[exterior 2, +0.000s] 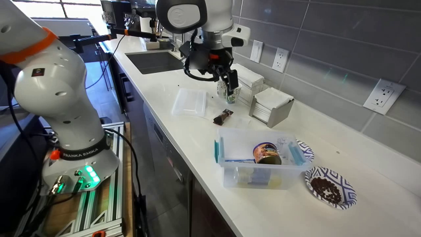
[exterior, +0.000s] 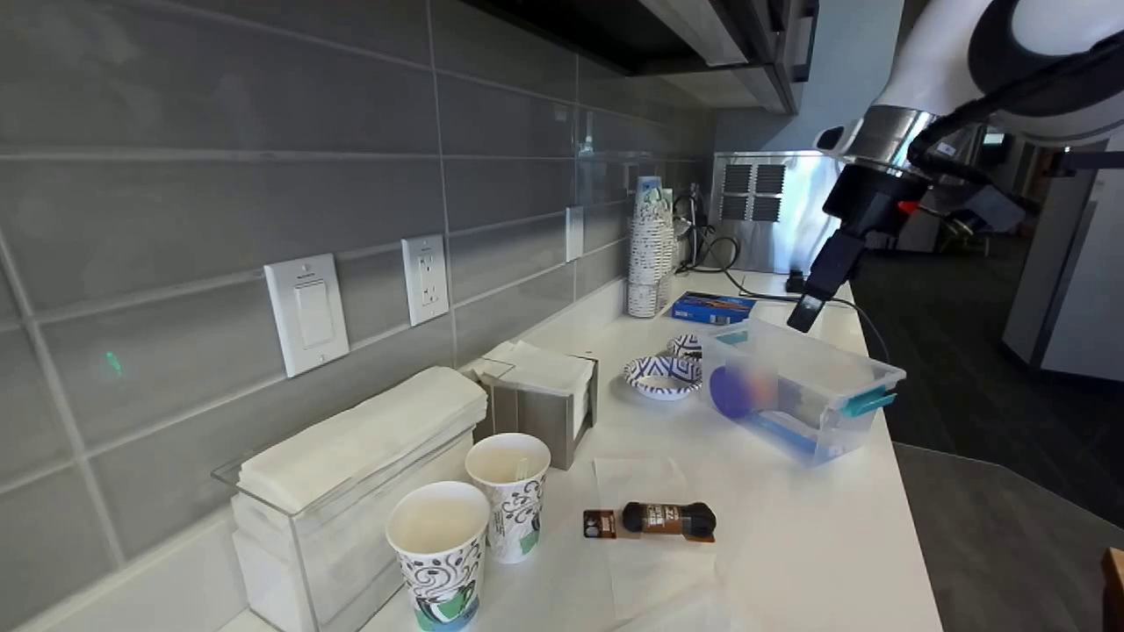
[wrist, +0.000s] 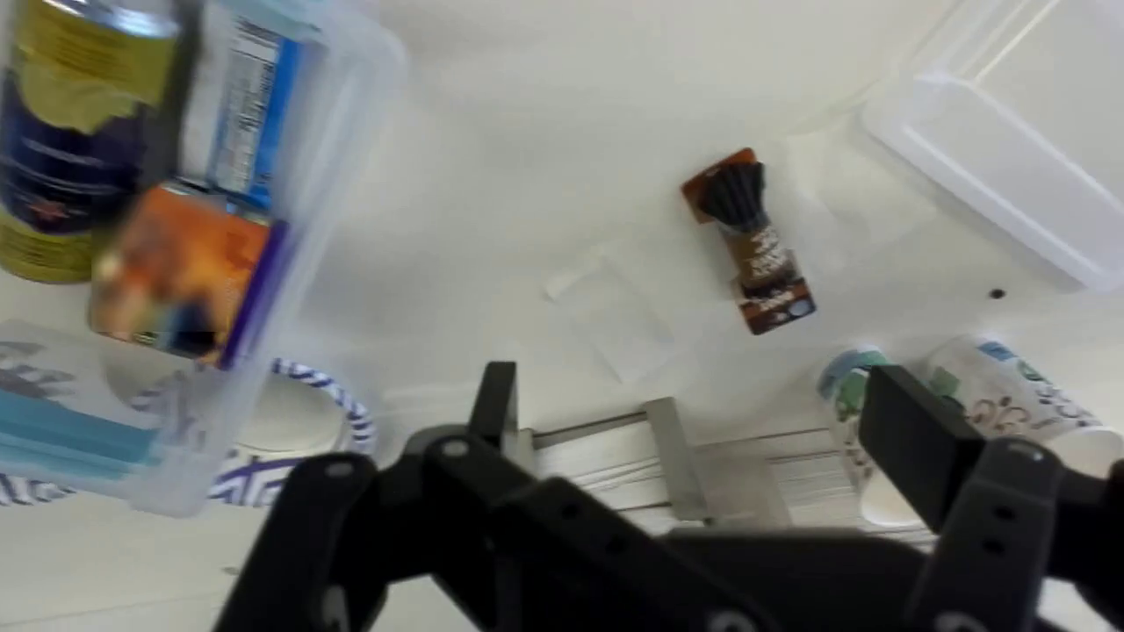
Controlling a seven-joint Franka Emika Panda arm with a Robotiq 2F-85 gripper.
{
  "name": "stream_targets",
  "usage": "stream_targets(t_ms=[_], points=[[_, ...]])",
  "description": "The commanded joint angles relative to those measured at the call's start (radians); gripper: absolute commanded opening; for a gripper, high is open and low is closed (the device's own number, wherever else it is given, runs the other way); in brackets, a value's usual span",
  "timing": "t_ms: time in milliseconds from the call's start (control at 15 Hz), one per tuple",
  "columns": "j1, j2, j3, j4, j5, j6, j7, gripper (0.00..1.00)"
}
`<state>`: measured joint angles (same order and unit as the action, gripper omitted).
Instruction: Pick up the lid from the counter and put it on the lid
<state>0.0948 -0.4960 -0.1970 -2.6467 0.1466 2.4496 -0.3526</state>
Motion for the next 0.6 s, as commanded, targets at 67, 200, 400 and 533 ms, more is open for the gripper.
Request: stream_targets(t_ms=[67, 200, 400, 533], points=[[0.225, 0.162, -0.018, 0.058, 0.249, 0.068, -0.204, 1.0], [0.302, 0.233, -0.013, 0.093, 0.367, 0.062, -0.321, 1.0], [0.33, 0.344, 0.032, 0.167, 0.49, 0.011, -0.513, 1.0], [0.304, 0.423, 0.089, 0.219, 0.532, -0.007, -0.632, 1.0]])
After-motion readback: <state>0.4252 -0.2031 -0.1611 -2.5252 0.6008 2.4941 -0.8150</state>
